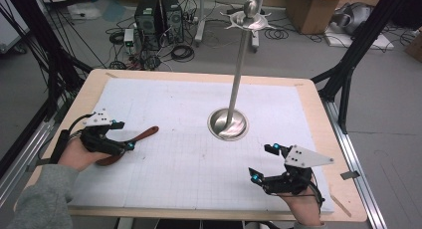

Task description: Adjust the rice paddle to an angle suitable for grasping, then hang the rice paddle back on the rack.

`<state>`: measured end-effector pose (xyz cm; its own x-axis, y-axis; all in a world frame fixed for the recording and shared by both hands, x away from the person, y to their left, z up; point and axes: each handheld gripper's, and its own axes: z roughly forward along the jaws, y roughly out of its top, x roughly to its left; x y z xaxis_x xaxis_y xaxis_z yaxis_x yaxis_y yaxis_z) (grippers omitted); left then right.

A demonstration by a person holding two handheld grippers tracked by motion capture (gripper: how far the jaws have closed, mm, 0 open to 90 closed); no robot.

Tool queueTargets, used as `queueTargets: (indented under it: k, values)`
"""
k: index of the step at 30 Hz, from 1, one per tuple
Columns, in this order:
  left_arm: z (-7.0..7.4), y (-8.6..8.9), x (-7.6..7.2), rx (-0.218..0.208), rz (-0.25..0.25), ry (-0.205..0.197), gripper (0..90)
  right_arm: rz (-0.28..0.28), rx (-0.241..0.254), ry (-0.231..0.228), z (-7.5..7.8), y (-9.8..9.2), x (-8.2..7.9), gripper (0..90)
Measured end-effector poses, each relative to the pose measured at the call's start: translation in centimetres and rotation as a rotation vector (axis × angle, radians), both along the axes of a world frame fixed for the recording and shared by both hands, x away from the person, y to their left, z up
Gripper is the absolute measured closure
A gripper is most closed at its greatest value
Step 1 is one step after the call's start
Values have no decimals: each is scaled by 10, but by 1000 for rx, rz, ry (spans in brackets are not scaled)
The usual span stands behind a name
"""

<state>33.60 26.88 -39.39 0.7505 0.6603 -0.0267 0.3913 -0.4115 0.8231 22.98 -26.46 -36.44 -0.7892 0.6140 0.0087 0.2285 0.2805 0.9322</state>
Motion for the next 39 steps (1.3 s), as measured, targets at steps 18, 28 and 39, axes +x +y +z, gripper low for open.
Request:
queueTargets:
  k: [18, 28, 39]
  values:
    - [-15, 11, 17, 26, 6, 93, 162, 10, 5, -1, -1, 0, 6, 117]
    - [-28, 6, 27, 80, -2, 126, 229, 4, 3, 11, -4, -3, 7, 117]
    - [-31, 0, 33, 167, -15, 143, 425, 9, 2, 23, -6, -3, 9, 117]
